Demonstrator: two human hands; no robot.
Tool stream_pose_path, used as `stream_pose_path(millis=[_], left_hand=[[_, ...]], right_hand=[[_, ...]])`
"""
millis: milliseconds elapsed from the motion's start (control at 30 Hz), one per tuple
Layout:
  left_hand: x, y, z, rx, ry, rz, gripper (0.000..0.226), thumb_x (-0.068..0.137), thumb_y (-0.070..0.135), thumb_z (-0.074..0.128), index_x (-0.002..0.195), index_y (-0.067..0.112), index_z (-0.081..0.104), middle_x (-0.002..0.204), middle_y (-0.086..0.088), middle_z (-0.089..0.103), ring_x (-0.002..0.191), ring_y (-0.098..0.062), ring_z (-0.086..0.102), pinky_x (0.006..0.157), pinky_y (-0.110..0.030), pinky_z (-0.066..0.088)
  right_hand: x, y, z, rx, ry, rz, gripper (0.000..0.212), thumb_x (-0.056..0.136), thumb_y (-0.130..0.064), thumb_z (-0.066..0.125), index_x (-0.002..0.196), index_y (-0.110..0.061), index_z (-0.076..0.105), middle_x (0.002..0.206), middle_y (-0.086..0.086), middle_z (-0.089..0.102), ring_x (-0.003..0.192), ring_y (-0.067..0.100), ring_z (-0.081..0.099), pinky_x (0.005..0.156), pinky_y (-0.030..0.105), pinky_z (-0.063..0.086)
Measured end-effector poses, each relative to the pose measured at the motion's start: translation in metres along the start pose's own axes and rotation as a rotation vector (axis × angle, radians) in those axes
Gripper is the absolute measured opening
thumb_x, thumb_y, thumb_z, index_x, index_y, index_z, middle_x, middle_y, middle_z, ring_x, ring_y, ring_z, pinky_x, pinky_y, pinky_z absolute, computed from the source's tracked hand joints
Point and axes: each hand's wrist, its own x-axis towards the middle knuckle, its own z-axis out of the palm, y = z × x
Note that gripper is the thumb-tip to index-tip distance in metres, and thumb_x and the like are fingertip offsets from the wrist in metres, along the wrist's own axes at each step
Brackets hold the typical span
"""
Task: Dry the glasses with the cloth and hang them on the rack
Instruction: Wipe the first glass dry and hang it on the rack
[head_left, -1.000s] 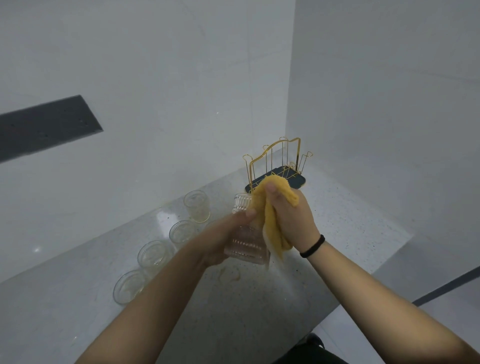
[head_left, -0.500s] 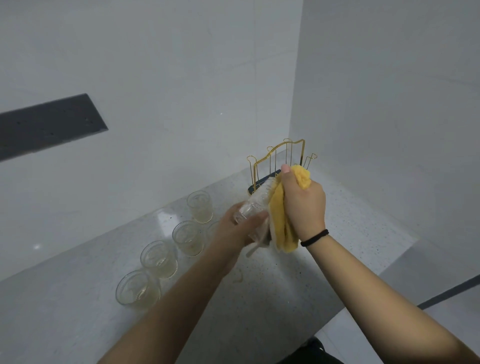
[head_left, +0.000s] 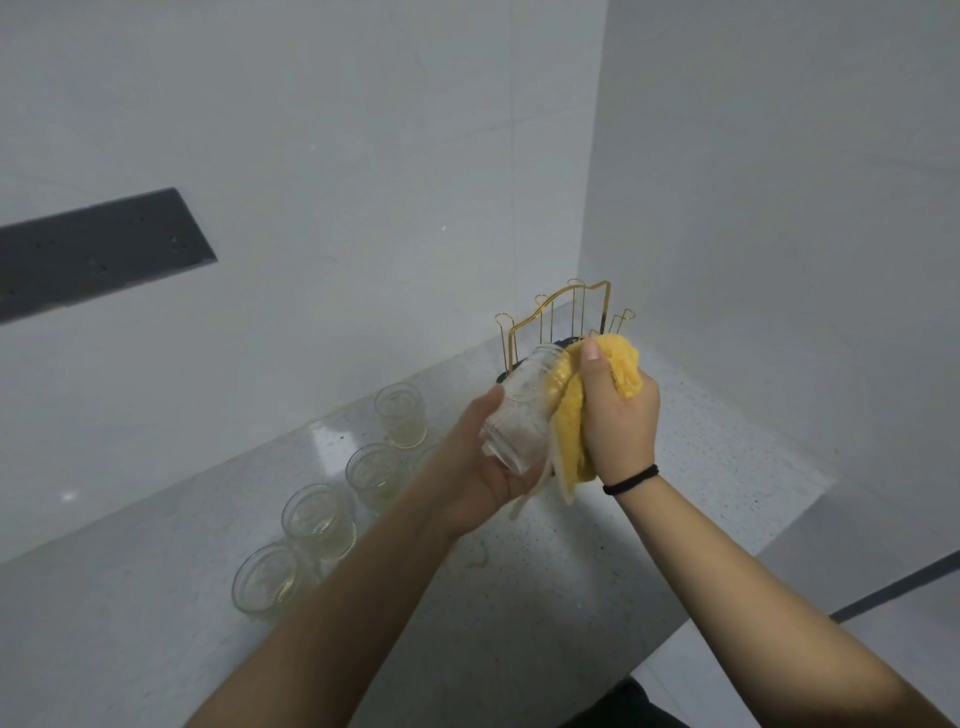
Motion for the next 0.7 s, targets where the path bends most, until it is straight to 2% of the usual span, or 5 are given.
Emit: stream_pose_path(millis=[233, 300, 433, 567, 700], left_hand=[[0.012, -0.015, -0.001, 0.527, 0.145, 0.391, 0.057, 0.079, 0.037, 0.074, 0.127, 0.026, 0.045, 0.117, -0.004, 0.063, 0.102, -0.023, 0.068, 0.082, -0.039, 0.06], [0.01, -0.007, -0.001, 0.329, 0.065, 0.274, 0.026, 0.089, 0.032, 0.066, 0.112, 0.023, 0.061, 0.104, -0.005, 0.071, 0.089, -0.021, 0.072, 0.078, -0.038, 0.06], [0.01, 0.003, -0.005, -0.025, -0.038, -0.066, 0.043, 0.096, 0.045, 0.051, 0.115, 0.008, 0.062, 0.096, -0.013, 0.073, 0.08, -0.025, 0.072, 0.074, -0.037, 0.061], [0.02, -0.014, -0.002, 0.497, 0.153, 0.274, 0.074, 0.077, 0.045, 0.075, 0.137, 0.024, 0.038, 0.124, -0.001, 0.056, 0.11, -0.025, 0.064, 0.09, -0.044, 0.058], [0.031, -0.004, 0.005, 0.301, 0.098, 0.17, 0.055, 0.08, 0.042, 0.069, 0.126, 0.018, 0.051, 0.112, -0.009, 0.065, 0.092, -0.024, 0.07, 0.077, -0.04, 0.061]], right_hand=[[0.01, -0.003, 0.006, -0.017, 0.113, 0.135, 0.05, 0.092, -0.031, 0.055, 0.048, -0.023, 0.034, 0.041, -0.011, 0.033, 0.037, 0.002, 0.034, 0.041, 0.016, 0.029], [0.008, -0.004, 0.005, 0.015, 0.09, 0.092, 0.05, 0.093, -0.028, 0.055, 0.048, -0.024, 0.033, 0.038, -0.012, 0.034, 0.037, 0.001, 0.034, 0.04, 0.013, 0.029], [0.006, 0.0, 0.003, 0.004, 0.049, 0.009, 0.048, 0.093, -0.023, 0.055, 0.049, -0.025, 0.036, 0.039, -0.013, 0.038, 0.038, 0.0, 0.038, 0.041, 0.011, 0.03], [0.018, 0.003, 0.006, -0.059, 0.12, 0.134, 0.049, 0.092, -0.032, 0.054, 0.048, -0.023, 0.034, 0.046, -0.007, 0.034, 0.04, 0.003, 0.033, 0.045, 0.022, 0.031], [0.024, 0.008, 0.002, -0.036, 0.108, 0.086, 0.049, 0.09, -0.033, 0.054, 0.048, -0.025, 0.032, 0.046, -0.009, 0.032, 0.039, 0.003, 0.033, 0.044, 0.019, 0.03]])
